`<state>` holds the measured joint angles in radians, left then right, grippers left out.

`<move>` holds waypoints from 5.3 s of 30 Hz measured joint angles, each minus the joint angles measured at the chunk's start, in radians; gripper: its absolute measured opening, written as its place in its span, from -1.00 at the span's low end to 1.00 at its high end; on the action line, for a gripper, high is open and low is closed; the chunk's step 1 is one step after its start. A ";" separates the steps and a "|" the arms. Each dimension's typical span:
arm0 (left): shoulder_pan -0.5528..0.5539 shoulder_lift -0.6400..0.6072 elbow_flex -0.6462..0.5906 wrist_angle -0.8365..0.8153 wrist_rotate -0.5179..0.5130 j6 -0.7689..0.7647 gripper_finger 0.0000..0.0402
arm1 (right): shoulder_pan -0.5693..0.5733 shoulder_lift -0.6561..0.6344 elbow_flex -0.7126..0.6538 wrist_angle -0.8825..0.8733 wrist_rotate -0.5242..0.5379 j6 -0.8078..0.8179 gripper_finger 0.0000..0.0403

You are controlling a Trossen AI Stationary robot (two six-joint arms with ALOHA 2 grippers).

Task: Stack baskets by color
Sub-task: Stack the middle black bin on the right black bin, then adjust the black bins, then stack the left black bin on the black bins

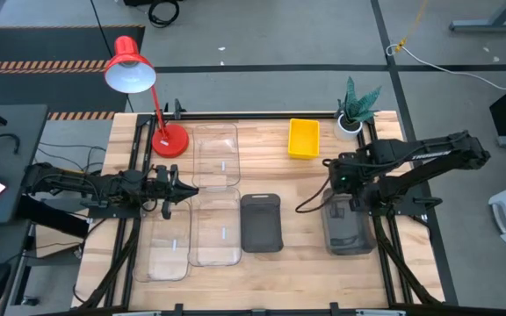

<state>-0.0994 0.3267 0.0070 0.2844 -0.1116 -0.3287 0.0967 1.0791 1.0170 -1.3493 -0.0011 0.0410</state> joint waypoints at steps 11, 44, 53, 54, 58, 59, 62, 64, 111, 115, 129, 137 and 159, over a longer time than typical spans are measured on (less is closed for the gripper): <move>0.000 0.000 0.000 0.000 0.000 0.000 -0.85 | 0.000 -0.087 -0.086 0.007 -0.019 0.043 -0.98; 0.000 0.000 0.000 0.000 0.000 0.000 -0.87 | 0.000 0.046 -0.271 0.276 -0.096 0.295 -0.32; 0.000 0.000 0.000 0.000 0.000 0.000 -0.84 | -0.001 0.184 -0.271 0.366 -0.093 0.315 0.03; 0.000 0.000 0.000 0.000 0.000 0.000 -0.84 | -0.001 0.198 -0.271 0.373 -0.086 0.311 0.05; 0.000 0.000 0.000 0.000 0.000 0.000 -0.87 | -0.006 0.243 -0.271 0.405 -0.068 0.328 0.10; 0.000 0.000 0.000 0.000 0.000 0.000 -0.87 | -0.010 0.254 -0.269 0.407 -0.068 0.343 0.11; 0.000 0.000 0.000 0.000 0.000 0.000 -0.86 | -0.023 0.288 -0.246 0.402 -0.064 0.410 0.11; 0.000 0.000 0.000 0.000 0.000 0.000 -0.84 | -0.029 0.307 -0.224 0.400 -0.063 0.454 0.11; 0.000 0.000 0.000 0.002 0.000 0.000 -0.87 | -0.199 0.292 0.016 0.326 0.051 0.500 0.10; 0.000 0.000 0.000 0.002 0.000 0.000 -0.86 | -0.175 0.309 0.105 0.346 0.105 0.424 0.10; 0.000 0.000 0.000 0.002 0.000 0.000 -0.85 | -0.155 0.562 0.299 0.472 0.021 0.224 0.10; 0.000 0.000 0.000 0.002 0.000 0.000 -0.83 | -0.123 0.752 0.476 0.476 -0.035 0.100 0.10; 0.000 0.000 0.000 0.002 0.000 0.000 -0.83 | -0.114 0.967 0.629 0.445 -0.045 -0.015 0.08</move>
<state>-0.0994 0.3271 0.0070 0.2863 -0.1115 -0.3284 -0.0174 2.0460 1.6461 -0.9048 -0.0456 0.0261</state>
